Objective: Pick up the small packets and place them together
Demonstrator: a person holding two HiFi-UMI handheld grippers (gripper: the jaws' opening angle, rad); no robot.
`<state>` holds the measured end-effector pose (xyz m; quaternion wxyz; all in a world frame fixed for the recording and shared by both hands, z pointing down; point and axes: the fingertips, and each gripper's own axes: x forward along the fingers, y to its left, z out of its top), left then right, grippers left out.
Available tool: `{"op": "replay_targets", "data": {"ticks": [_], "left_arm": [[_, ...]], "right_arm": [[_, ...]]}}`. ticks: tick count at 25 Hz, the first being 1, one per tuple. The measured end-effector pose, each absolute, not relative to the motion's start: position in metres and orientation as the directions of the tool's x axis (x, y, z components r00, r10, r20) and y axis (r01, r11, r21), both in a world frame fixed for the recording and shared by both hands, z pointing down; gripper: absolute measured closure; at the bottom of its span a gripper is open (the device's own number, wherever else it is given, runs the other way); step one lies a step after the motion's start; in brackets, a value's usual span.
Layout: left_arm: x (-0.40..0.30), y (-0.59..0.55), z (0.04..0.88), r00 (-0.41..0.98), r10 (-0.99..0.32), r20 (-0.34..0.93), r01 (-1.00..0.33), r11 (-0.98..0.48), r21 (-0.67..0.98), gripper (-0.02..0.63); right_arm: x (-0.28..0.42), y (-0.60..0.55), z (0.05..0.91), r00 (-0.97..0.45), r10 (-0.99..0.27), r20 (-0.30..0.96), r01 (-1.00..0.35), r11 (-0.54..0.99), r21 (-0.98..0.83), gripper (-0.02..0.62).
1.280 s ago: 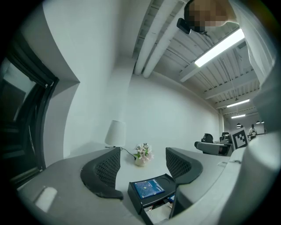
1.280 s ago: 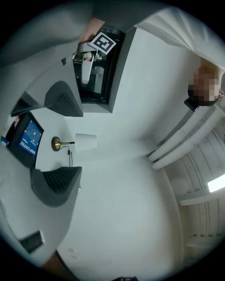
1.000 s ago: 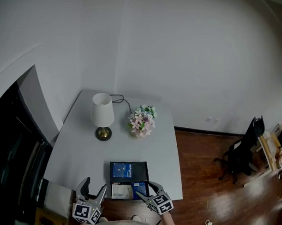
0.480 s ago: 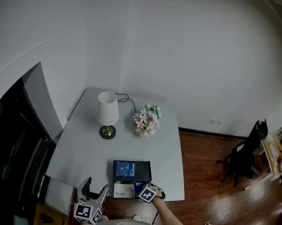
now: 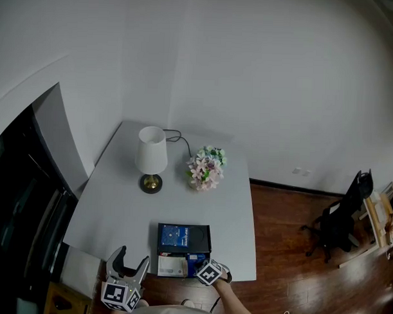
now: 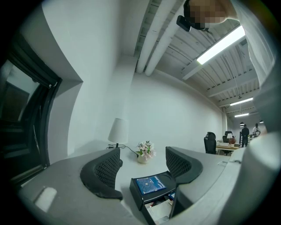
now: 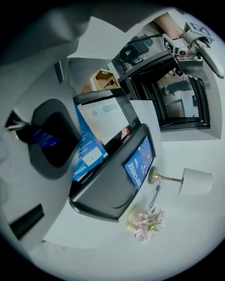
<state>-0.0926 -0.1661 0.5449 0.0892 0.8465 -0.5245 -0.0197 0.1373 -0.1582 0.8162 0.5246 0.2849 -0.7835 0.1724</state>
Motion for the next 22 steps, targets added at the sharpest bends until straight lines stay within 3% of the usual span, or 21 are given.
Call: {"op": "replay_targets", "data": {"ticks": [2, 3, 4, 5, 12, 15, 16, 17, 22], "left_arm": [[-0.092, -0.167, 0.544, 0.449, -0.891, 0.059, -0.884, -0.434, 0.172, 0.293], [-0.092, -0.168, 0.544, 0.450, -0.891, 0.059, -0.884, -0.435, 0.172, 0.293], [-0.092, -0.169, 0.545, 0.451, -0.891, 0.060, -0.883, -0.436, 0.173, 0.293], [-0.093, -0.169, 0.546, 0.452, -0.890, 0.062, -0.883, -0.437, 0.173, 0.293], [-0.092, -0.170, 0.545, 0.457, -0.887, 0.065, -0.881, -0.442, 0.170, 0.293], [-0.091, -0.170, 0.544, 0.458, -0.887, 0.058, -0.880, -0.443, 0.172, 0.293], [-0.091, -0.171, 0.544, 0.459, -0.887, 0.055, -0.879, -0.444, 0.174, 0.293], [-0.091, -0.171, 0.544, 0.460, -0.886, 0.052, -0.878, -0.446, 0.173, 0.293], [-0.095, -0.169, 0.542, 0.448, -0.893, 0.046, -0.884, -0.435, 0.172, 0.293]], "right_arm": [[0.135, -0.157, 0.814, -0.290, -0.277, 0.916, -0.636, 0.771, 0.031, 0.560], [0.134, -0.157, 0.813, -0.300, -0.283, 0.911, -0.637, 0.770, 0.030, 0.463], [0.132, -0.156, 0.813, -0.306, -0.283, 0.909, -0.634, 0.773, 0.028, 0.311], [0.131, -0.156, 0.815, -0.307, -0.277, 0.911, -0.627, 0.778, 0.025, 0.222], [0.133, -0.161, 0.831, -0.244, -0.191, 0.951, -0.628, 0.778, -0.005, 0.241], [0.140, -0.168, 0.826, -0.243, -0.253, 0.936, -0.668, 0.744, 0.028, 0.309], [0.146, -0.171, 0.824, -0.233, -0.289, 0.928, -0.698, 0.715, 0.047, 0.399], [0.150, -0.173, 0.822, -0.228, -0.318, 0.920, -0.724, 0.688, 0.058, 0.425], [0.143, -0.160, 0.786, -0.314, -0.376, 0.872, -0.710, 0.702, 0.048, 0.465]]}}
